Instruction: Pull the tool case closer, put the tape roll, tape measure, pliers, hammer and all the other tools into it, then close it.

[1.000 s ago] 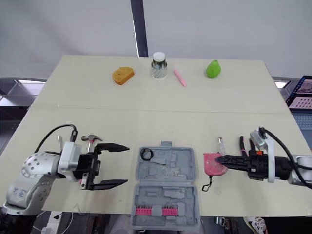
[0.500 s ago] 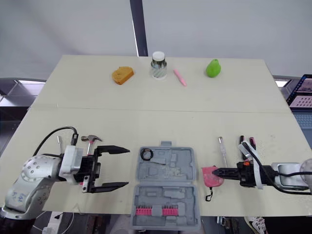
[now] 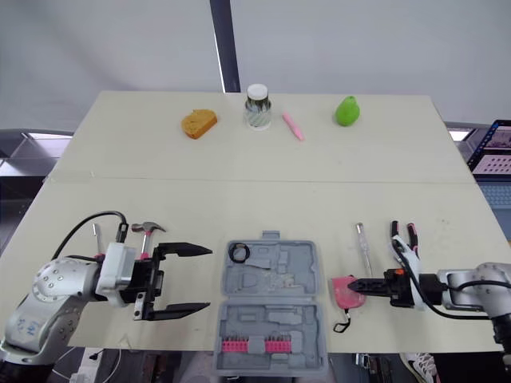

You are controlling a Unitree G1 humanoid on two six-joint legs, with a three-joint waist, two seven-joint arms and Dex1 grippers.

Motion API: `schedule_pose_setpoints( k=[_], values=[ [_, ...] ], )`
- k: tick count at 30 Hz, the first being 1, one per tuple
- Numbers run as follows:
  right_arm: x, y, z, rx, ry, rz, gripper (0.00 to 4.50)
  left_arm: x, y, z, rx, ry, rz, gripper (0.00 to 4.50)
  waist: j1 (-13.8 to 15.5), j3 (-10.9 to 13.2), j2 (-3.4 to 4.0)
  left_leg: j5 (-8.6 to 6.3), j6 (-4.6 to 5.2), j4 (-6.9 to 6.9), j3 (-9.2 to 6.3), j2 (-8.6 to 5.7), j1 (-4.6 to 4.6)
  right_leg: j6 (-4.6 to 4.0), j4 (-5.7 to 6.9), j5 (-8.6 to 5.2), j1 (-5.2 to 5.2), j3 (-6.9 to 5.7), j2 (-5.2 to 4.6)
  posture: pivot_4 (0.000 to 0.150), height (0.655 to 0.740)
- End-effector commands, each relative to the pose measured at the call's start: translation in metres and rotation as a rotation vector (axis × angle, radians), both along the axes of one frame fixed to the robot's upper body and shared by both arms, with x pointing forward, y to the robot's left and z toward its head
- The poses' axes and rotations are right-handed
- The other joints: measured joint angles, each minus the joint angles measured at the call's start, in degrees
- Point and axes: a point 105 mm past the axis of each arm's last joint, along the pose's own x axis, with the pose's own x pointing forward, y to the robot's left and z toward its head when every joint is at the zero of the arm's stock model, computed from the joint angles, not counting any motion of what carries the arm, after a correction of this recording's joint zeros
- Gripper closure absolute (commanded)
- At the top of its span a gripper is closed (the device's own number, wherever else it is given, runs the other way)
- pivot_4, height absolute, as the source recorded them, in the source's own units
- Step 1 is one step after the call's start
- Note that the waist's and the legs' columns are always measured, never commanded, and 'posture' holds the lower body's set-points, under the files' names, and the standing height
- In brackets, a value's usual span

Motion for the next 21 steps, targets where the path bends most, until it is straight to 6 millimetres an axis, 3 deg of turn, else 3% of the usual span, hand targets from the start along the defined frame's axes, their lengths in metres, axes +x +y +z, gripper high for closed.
schedule_pose_setpoints(
  k=[1,18,21],
  values=[
    [0.0023,-0.0001,0.0033,0.012,-0.018,0.001,4.04,-0.0054,-0.0038,0.0057,0.008,-0.034,-0.025,0.03,0.0,0.0,0.00,0.00,0.00,0.00,0.00,0.00,0.00,0.00,0.00,0.00,0.00,0.00,0.00,0.150,0.6950],
    [0.0010,-0.0019,-0.0053,-0.001,-0.007,-0.020,4.04,-0.0057,-0.0061,0.0048,0.012,-0.032,-0.024,0.03,0.0,0.0,0.01,0.00,0.00,0.00,0.03,-0.01,0.02,0.01,0.00,0.01,0.01,0.00,-0.01,0.150,0.6950],
    [0.0010,-0.0045,-0.0050,-0.007,-0.010,-0.029,2.51,-0.0055,-0.0070,0.0044,0.011,-0.031,-0.026,0.00,0.0,0.0,0.01,0.00,0.00,0.00,0.03,-0.01,0.02,0.01,0.00,0.01,0.01,0.00,-0.01,0.150,0.6950]
  ],
)
